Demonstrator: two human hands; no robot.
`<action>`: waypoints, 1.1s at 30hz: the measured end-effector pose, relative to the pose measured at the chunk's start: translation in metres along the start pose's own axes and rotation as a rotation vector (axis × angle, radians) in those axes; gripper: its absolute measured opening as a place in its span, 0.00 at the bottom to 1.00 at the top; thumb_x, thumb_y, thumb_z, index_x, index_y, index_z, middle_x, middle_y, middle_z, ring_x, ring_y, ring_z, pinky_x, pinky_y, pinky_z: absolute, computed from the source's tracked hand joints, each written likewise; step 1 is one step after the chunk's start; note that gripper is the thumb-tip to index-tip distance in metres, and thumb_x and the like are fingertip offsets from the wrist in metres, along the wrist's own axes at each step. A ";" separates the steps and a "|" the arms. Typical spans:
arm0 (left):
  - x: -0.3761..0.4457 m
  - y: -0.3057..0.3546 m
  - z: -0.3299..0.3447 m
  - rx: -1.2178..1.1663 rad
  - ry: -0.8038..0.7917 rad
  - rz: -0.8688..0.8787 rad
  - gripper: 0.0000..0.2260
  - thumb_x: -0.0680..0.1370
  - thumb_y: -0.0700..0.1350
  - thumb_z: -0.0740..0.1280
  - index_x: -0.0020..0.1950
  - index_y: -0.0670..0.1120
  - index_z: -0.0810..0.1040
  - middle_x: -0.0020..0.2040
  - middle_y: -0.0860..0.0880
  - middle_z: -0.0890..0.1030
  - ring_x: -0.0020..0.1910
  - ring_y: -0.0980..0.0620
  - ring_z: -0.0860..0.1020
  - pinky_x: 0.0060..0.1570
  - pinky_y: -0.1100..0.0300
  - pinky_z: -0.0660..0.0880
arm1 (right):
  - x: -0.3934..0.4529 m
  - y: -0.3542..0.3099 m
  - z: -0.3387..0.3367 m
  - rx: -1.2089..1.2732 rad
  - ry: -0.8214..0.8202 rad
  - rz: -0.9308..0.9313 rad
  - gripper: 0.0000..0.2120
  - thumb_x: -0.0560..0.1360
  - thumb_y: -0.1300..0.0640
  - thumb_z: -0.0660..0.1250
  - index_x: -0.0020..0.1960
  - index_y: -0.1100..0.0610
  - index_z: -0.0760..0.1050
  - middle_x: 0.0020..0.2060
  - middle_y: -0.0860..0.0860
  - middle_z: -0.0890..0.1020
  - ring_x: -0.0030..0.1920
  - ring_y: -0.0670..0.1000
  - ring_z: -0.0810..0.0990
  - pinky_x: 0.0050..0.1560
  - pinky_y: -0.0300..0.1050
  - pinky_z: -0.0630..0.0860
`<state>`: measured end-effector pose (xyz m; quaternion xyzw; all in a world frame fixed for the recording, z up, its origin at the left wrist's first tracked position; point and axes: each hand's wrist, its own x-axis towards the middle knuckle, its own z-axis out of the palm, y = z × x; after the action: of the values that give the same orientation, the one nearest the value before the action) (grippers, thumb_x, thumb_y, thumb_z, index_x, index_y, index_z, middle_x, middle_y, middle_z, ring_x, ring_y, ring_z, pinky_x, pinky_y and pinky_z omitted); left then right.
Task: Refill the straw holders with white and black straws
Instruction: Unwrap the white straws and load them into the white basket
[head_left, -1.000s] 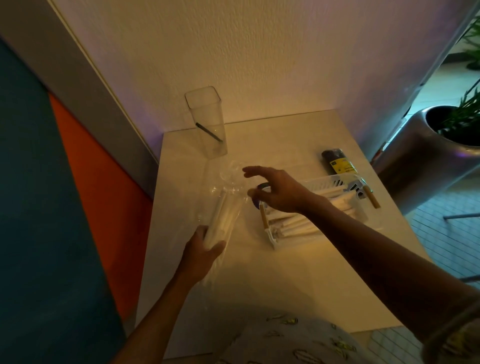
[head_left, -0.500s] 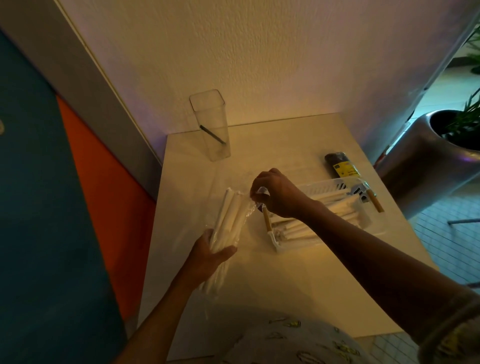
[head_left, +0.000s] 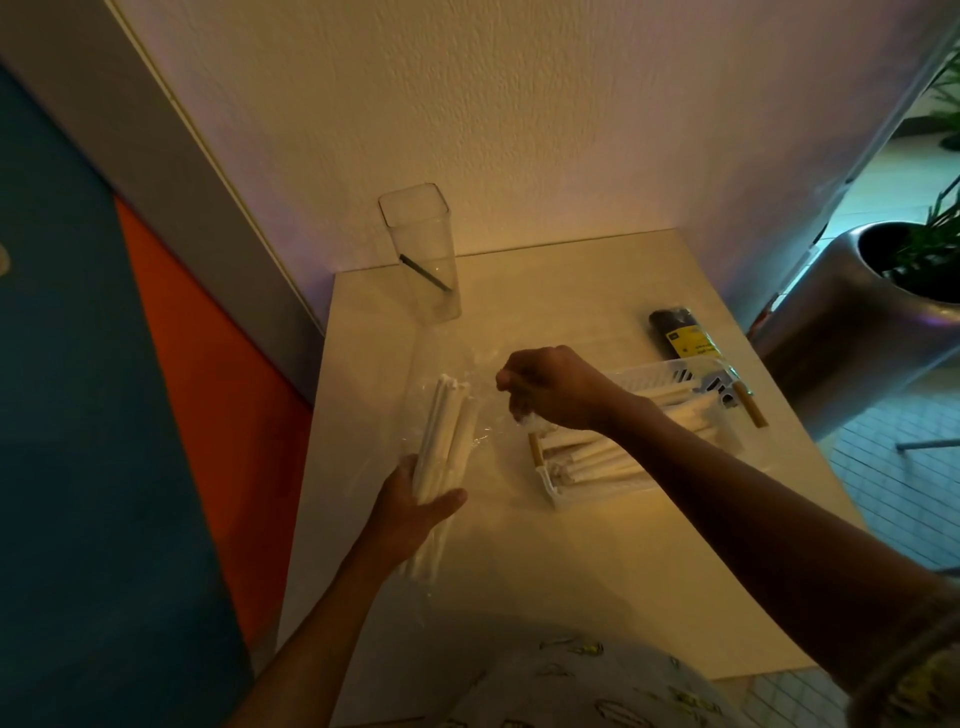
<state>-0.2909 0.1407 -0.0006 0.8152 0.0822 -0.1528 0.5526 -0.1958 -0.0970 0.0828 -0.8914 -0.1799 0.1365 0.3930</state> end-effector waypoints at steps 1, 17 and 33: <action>0.001 0.000 0.000 0.002 -0.006 0.001 0.28 0.70 0.51 0.76 0.66 0.51 0.68 0.53 0.52 0.78 0.50 0.56 0.79 0.39 0.67 0.75 | 0.002 -0.002 0.001 0.020 -0.015 0.028 0.09 0.82 0.54 0.60 0.57 0.56 0.77 0.40 0.51 0.84 0.38 0.48 0.85 0.46 0.49 0.83; 0.009 0.005 0.005 -0.023 -0.091 0.004 0.29 0.69 0.51 0.77 0.66 0.53 0.68 0.55 0.52 0.78 0.54 0.53 0.79 0.49 0.59 0.78 | 0.009 -0.006 0.021 0.128 -0.028 -0.035 0.16 0.76 0.51 0.71 0.60 0.57 0.77 0.46 0.51 0.83 0.40 0.47 0.84 0.47 0.43 0.82; 0.009 0.007 0.003 -0.042 -0.062 0.030 0.30 0.65 0.55 0.79 0.62 0.54 0.71 0.53 0.49 0.81 0.51 0.52 0.81 0.50 0.54 0.81 | 0.016 -0.009 -0.011 0.166 0.139 -0.020 0.06 0.78 0.55 0.67 0.54 0.56 0.78 0.45 0.48 0.82 0.39 0.44 0.82 0.41 0.36 0.80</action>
<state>-0.2805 0.1351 0.0015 0.7994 0.0559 -0.1681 0.5741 -0.1790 -0.0917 0.0956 -0.8613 -0.1494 0.0850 0.4782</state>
